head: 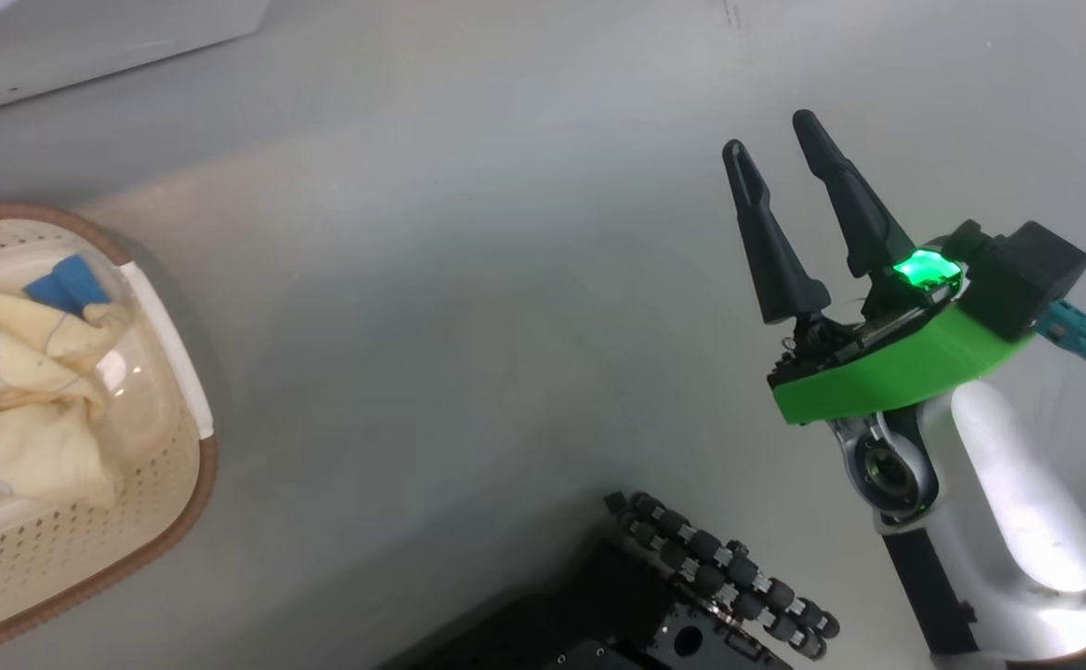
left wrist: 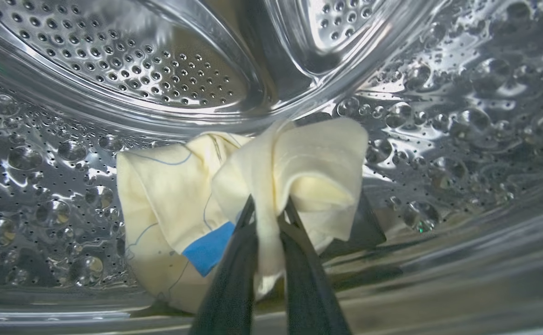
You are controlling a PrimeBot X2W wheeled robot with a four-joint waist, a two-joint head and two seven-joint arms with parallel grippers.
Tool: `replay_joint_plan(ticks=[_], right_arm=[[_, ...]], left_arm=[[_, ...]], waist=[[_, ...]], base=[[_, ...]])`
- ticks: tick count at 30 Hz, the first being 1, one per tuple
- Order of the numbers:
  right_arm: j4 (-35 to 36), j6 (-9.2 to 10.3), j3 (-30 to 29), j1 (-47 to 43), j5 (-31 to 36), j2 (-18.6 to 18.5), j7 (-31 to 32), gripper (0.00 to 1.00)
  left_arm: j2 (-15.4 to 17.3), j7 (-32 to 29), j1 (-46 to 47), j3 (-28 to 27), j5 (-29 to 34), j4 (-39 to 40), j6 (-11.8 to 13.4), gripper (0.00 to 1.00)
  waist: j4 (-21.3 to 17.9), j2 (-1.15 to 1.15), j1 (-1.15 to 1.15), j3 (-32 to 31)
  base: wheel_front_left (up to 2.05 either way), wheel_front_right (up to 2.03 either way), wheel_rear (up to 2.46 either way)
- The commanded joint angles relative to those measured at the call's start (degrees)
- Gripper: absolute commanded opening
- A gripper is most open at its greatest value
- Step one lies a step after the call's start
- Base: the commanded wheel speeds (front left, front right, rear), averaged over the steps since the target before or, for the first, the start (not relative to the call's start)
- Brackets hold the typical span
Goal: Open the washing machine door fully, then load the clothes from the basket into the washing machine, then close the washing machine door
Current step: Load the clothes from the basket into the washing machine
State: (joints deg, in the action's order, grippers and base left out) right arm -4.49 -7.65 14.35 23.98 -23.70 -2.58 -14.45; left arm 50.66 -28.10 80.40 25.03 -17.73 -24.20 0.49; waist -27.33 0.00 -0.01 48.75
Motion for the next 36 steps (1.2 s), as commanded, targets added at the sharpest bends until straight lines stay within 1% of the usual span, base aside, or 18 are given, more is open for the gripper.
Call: replay_joint_plan(ticks=[1, 3, 6, 7, 9, 10, 13, 15, 16, 25, 29, 36], right_arm=[[1.53, 0.16, 0.92, -0.60, -0.73, -0.30, -0.54, 1.00], [1.55, 0.16, 1.28, -0.54, -0.96, -0.30, -0.54, 1.00], [1.56, 0.16, 1.44, -0.62, -1.10, -0.30, -0.54, 1.00], [1.56, 0.16, 1.44, -0.62, -1.10, -0.30, -0.54, 1.00], [1.42, 0.16, 1.45, -0.88, -0.92, -0.30, -0.54, 1.00], [1.42, 0.16, 1.45, -0.88, -0.92, -0.30, -0.54, 1.00], [1.53, 0.16, 1.58, -0.91, -0.78, -0.30, -0.54, 1.00], [1.63, 0.16, 1.70, -0.88, -0.78, -0.30, -0.54, 1.00], [1.65, 0.16, 1.73, -0.86, -0.77, -0.30, -0.54, 1.00], [1.51, 0.16, 1.75, 0.54, -0.47, -0.30, -0.54, 1.00], [1.43, 0.16, 0.76, 0.51, 0.25, -0.30, -0.55, 1.00], [1.50, 0.16, -0.65, 0.17, 1.88, -0.30, -0.55, 1.00]], left_arm=[[2.61, 2.10, 2.65, -3.88, -0.21, 0.49, 2.05, 0.00], [2.46, 3.76, 3.24, -5.03, -0.47, 0.04, 3.58, 0.00], [1.11, 7.17, 3.78, -7.77, -2.26, -0.26, 6.41, 0.00], [1.11, 7.17, 3.78, -7.77, -2.26, -0.26, 6.41, 0.00], [-0.23, 8.81, 3.75, -8.53, -3.01, -1.00, 7.84, 0.00], [-0.23, 8.81, 3.75, -8.53, -3.01, -1.00, 7.84, 0.00], [-1.28, 8.82, 4.03, -8.70, -3.37, -2.05, 9.00, 0.00], [-1.87, 8.65, 4.26, -8.91, -3.96, -2.70, 9.31, 0.48], [-2.06, 8.70, 4.38, -9.04, -4.15, -2.97, 9.51, 1.00], [-2.93, 10.61, 4.42, -8.43, -4.23, -5.37, 9.82, 1.00], [-4.00, 12.97, 3.22, -8.03, -4.95, -6.37, 8.94, 1.00], [-6.30, 17.88, -0.81, -8.30, -6.89, -6.96, 8.74, 1.00]], waist=[[-1.32, 0.00, 0.01, 1.32], [-1.96, 0.00, 0.01, 1.93], [-2.33, 0.00, 0.01, 2.60], [-2.33, 0.00, 0.01, 2.60], [-2.14, 0.00, 0.01, 2.93], [-2.14, 0.00, 0.01, 2.93], [-1.95, 0.00, 0.01, 3.15], [-1.91, 0.00, 0.01, 3.16], [-1.89, 0.00, 0.01, 3.18], [-1.23, 0.00, 0.01, 2.74], [0.21, 0.00, 0.01, 1.77], [3.32, 0.00, 0.01, -0.44]], base=[[0.00, 0.00, 0.00], [0.00, 0.00, 0.00], [0.00, 0.00, 0.00], [0.00, 0.00, 0.00], [0.00, 0.00, 0.00], [0.00, 0.00, 0.00], [0.00, 0.00, 0.00], [0.00, 0.00, 0.00], [0.00, 0.00, 0.00], [0.00, 0.00, 0.00], [0.00, 0.00, 0.00], [0.00, 0.00, 0.00]])
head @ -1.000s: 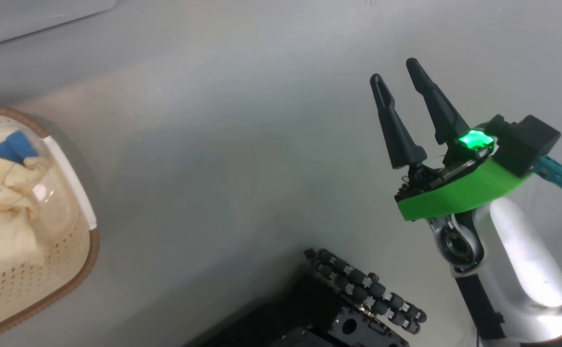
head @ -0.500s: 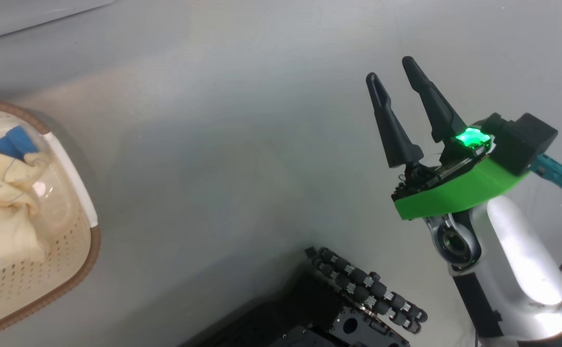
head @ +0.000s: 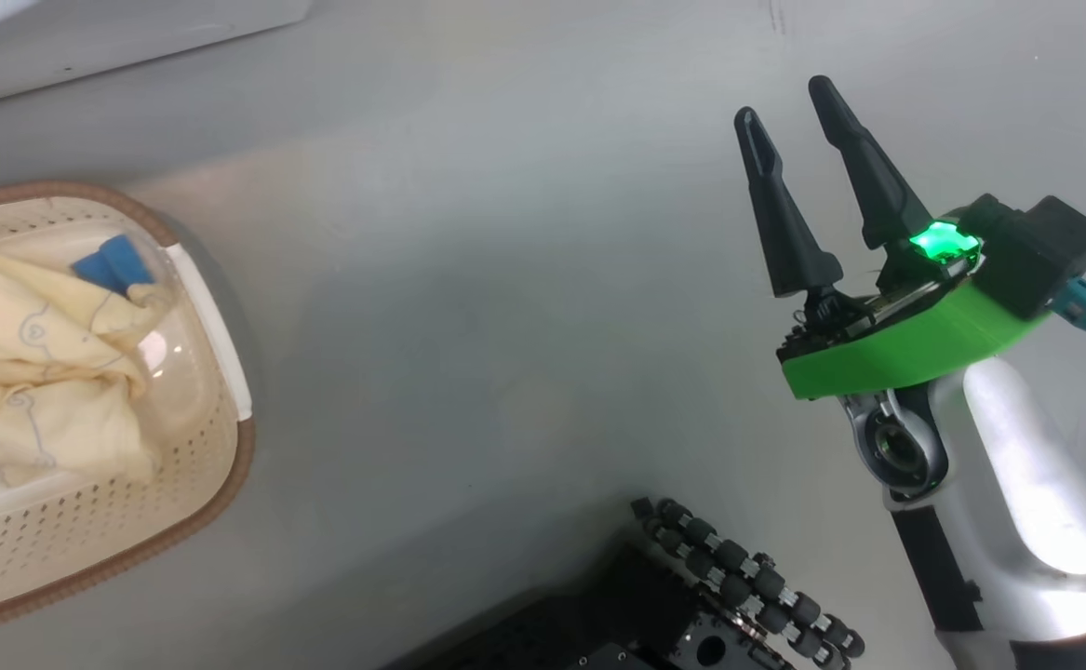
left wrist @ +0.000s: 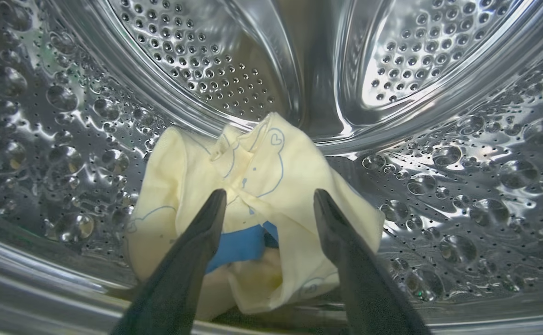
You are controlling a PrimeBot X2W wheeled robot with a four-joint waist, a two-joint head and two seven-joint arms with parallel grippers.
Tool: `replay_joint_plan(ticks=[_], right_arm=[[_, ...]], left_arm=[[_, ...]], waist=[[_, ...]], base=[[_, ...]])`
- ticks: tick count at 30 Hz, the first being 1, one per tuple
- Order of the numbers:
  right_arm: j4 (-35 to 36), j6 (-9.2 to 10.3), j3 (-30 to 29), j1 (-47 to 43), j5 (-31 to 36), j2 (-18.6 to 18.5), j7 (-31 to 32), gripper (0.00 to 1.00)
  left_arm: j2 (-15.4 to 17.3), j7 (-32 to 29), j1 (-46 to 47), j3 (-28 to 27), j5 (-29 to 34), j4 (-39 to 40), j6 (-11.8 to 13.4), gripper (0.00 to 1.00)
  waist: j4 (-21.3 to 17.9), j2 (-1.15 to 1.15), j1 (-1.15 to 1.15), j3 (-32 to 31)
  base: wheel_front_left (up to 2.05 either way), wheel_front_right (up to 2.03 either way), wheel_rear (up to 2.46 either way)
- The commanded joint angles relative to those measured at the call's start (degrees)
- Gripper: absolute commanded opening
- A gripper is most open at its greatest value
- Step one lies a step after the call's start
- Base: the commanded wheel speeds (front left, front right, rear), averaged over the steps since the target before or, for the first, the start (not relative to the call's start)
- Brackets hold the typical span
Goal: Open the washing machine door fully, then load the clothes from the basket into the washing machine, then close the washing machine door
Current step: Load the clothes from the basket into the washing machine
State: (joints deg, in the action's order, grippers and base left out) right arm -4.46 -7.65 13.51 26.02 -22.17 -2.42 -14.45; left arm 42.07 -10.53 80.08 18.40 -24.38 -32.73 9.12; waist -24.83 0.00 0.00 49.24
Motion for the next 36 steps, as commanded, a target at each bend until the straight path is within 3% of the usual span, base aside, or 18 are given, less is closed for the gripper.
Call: replay_joint_plan(ticks=[1, 16, 26, 36], right_arm=[[1.42, 0.16, -0.05, -2.00, 0.69, -0.46, -0.55, 1.00], [1.07, 0.16, -3.23, -4.29, 5.62, -0.46, -0.55, 1.00], [0.37, 0.16, -5.99, -8.06, 9.73, -0.46, -0.55, 1.00], [1.21, 0.16, -9.16, -11.25, 13.03, -0.48, 0.66, 1.00]], left_arm=[[1.56, 1.16, -1.45, -2.02, -0.99, 1.67, 0.28, 1.00], [-5.50, 11.99, -19.25, -3.55, -5.11, 8.66, 5.42, 1.00], [-10.37, 20.35, -38.73, -4.37, -6.82, 20.42, 11.16, 1.00], [-13.67, 24.11, -53.94, -2.08, -4.64, 31.64, 15.47, 1.00]], waist=[[1.37, 0.00, 0.00, -1.38], [8.64, 0.00, 0.00, -8.74], [12.97, 0.00, 0.00, -16.85], [16.25, 0.00, 0.00, -23.17]], base=[[0.00, 0.00, 0.00], [0.00, 0.00, 0.00], [0.00, 0.00, 0.00], [0.00, 0.00, 0.00]])
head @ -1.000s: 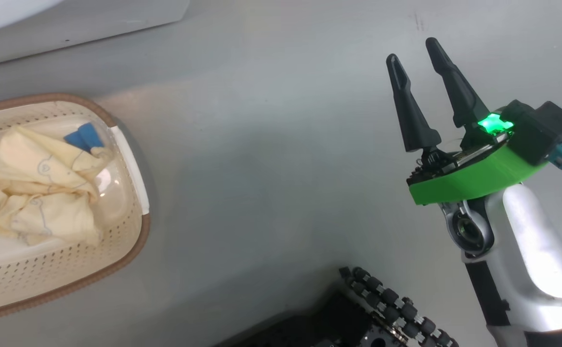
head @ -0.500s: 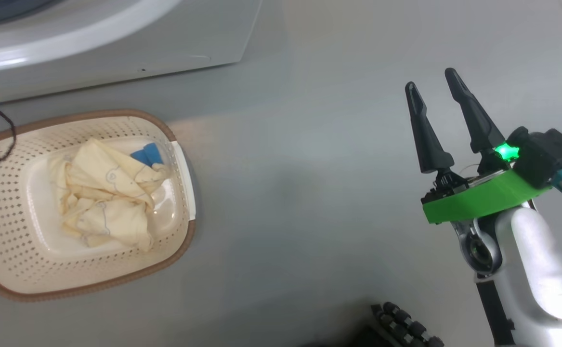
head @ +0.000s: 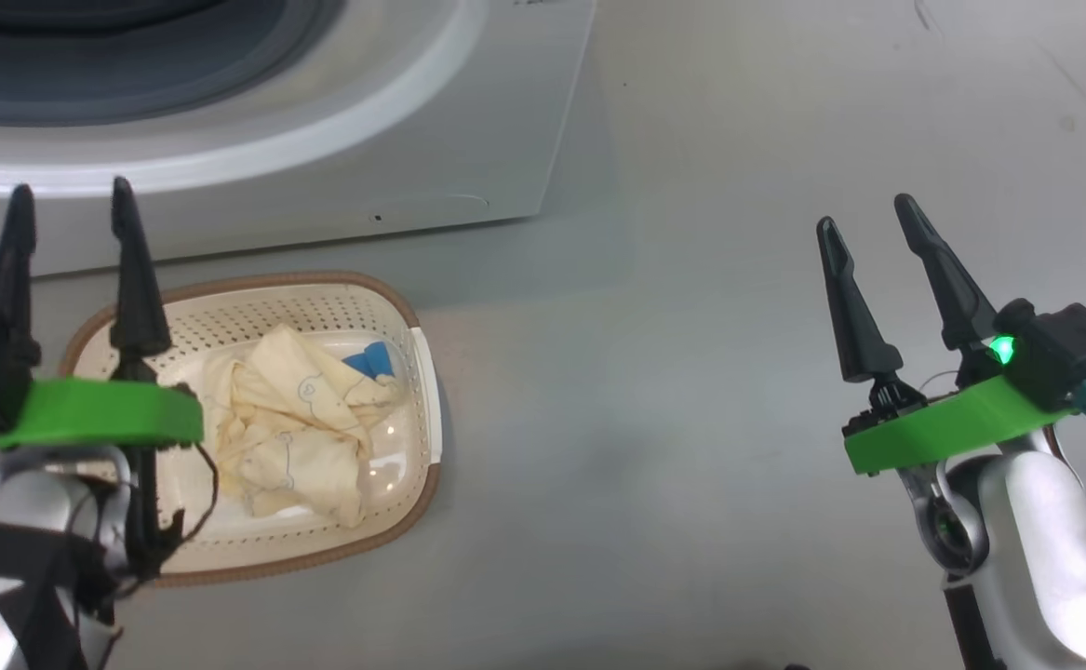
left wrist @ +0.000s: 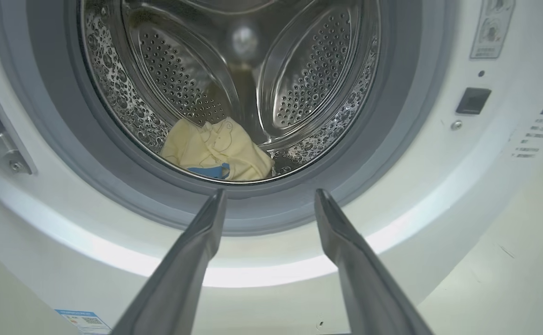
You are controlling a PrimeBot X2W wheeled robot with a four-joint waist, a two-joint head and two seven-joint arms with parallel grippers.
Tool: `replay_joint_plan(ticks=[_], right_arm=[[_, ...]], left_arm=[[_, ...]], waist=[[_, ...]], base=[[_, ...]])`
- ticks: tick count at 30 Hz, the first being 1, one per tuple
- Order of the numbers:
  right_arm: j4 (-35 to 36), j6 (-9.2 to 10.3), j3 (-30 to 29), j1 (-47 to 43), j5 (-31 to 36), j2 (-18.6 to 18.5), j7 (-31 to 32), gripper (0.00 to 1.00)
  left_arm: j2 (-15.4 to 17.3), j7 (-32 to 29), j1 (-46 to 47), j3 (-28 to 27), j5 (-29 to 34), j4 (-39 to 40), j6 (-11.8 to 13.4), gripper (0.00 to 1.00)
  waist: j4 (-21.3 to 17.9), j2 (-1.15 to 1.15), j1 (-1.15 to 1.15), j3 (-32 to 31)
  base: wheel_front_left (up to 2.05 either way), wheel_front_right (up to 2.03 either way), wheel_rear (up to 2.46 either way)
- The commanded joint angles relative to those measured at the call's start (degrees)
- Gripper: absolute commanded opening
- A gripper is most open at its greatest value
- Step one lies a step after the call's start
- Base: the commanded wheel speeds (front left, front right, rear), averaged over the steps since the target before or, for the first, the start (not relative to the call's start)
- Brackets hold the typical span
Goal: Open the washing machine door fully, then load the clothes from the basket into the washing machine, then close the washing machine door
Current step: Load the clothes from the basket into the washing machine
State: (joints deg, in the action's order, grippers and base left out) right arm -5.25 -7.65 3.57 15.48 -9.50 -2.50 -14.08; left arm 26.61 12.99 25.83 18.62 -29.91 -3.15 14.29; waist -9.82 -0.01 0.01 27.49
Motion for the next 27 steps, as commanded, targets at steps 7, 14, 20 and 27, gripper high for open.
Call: replay_joint_plan(ticks=[7, 14, 20, 27], right_arm=[[3.92, 0.16, -0.45, -3.24, 1.99, -1.08, 2.38, 1.00], [6.46, 0.16, -1.14, -5.16, 2.90, -1.27, 4.26, 1.00], [8.08, 0.16, -1.81, -6.32, 3.30, -1.32, 5.53, 1.00], [9.00, 0.16, -1.86, -7.14, 3.56, -1.35, 6.31, 1.00]], left_arm=[[-0.31, 1.28, -6.81, -0.44, 1.66, 6.22, 11.81, 1.00], [-1.63, 0.83, -10.49, 1.53, 1.10, 7.56, 12.14, 1.00], [-2.46, 0.99, -12.03, 2.18, 0.75, 7.32, 12.28, 1.00], [-2.89, 1.08, -12.47, 2.87, 0.70, 6.90, 12.07, 1.00]], waist=[[2.90, 0.01, -0.01, -4.97], [3.89, 0.01, -0.01, -7.37], [4.44, 0.01, -0.01, -9.02], [4.68, 0.01, -0.01, -10.18]], base=[[0.00, 0.00, 0.00], [0.00, 0.00, 0.00], [0.00, 0.00, 0.00], [0.00, 0.00, 0.00]])
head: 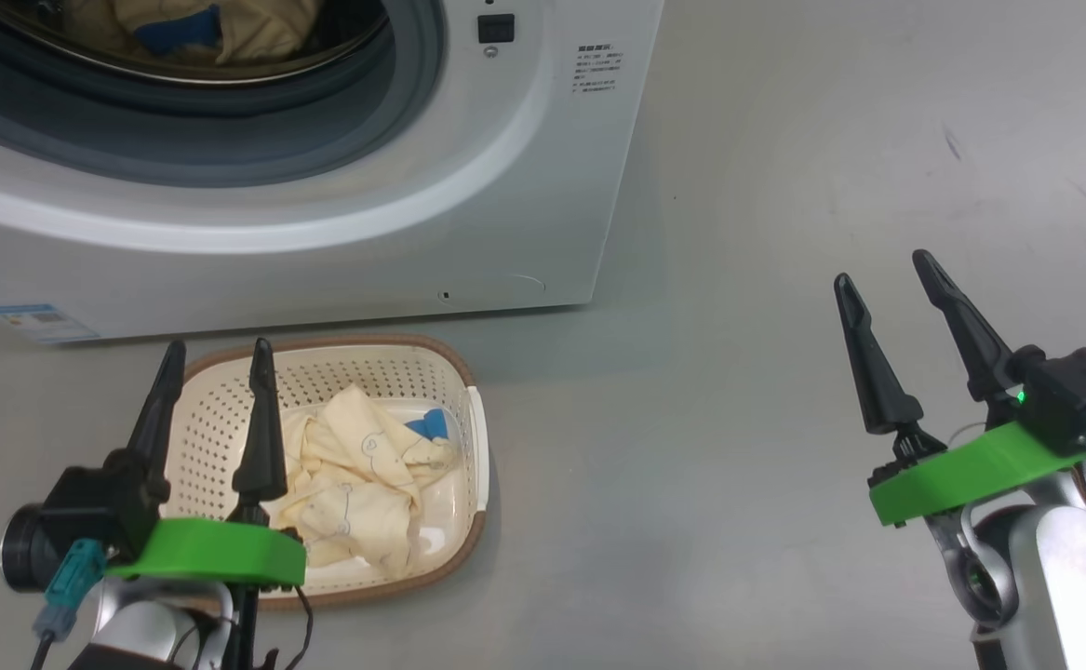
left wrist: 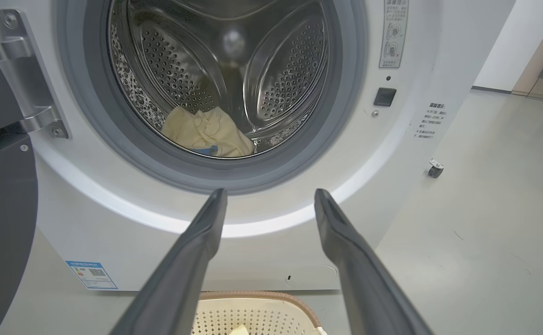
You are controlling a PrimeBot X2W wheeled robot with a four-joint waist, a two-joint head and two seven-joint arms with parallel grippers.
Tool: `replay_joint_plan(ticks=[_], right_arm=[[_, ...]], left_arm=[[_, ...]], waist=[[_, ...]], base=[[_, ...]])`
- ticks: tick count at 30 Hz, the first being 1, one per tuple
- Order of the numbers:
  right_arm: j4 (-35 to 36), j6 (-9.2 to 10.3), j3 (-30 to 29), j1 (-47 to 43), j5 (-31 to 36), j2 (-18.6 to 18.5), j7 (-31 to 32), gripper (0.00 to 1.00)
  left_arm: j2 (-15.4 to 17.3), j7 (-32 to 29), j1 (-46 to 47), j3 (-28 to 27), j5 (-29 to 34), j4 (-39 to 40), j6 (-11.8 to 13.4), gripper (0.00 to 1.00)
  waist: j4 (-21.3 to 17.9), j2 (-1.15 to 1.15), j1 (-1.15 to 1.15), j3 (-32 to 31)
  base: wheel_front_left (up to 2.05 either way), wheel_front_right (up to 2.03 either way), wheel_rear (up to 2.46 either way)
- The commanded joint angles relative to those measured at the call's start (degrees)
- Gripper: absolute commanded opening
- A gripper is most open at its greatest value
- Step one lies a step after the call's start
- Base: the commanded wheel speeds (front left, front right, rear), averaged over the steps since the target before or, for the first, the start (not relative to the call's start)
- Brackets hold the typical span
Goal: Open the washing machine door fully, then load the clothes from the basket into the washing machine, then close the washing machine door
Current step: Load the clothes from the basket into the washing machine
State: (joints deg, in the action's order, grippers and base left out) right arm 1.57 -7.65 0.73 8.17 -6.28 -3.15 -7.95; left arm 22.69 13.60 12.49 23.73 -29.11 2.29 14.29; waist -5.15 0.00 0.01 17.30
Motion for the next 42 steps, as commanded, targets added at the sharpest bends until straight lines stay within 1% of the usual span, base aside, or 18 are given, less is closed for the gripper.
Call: replay_joint_plan(ticks=[1, 14, 25, 42], right_arm=[[2.26, 0.16, 1.00, 0.09, 0.34, -0.69, 0.27, 1.00], [3.26, 0.16, 0.71, -1.52, 0.75, -0.52, 1.29, 1.00], [4.41, 0.16, -0.31, -4.16, 0.98, -0.30, 2.08, 1.00], [6.97, 0.16, -0.79, -8.53, 1.23, 0.20, 3.95, 1.00]], left_arm=[[1.00, 0.48, 0.85, -2.13, -0.08, 1.35, 12.07, 1.00], [0.13, 0.38, 0.25, -0.26, 0.12, 0.37, 12.08, 1.00], [0.04, -0.22, -2.16, 0.85, 0.22, 1.42, 13.18, 1.00], [0.80, -0.95, -6.36, 0.77, -0.81, 3.65, 14.73, 1.00]], waist=[[0.01, 0.00, -0.01, -0.17], [0.59, 0.00, -0.01, -2.94], [1.94, 0.00, -0.01, -5.99], [3.16, 0.00, -0.01, -10.65]], base=[[0.00, 0.00, 0.00], [0.00, 0.00, 0.00], [0.00, 0.00, 0.00], [0.00, 0.00, 0.00]])
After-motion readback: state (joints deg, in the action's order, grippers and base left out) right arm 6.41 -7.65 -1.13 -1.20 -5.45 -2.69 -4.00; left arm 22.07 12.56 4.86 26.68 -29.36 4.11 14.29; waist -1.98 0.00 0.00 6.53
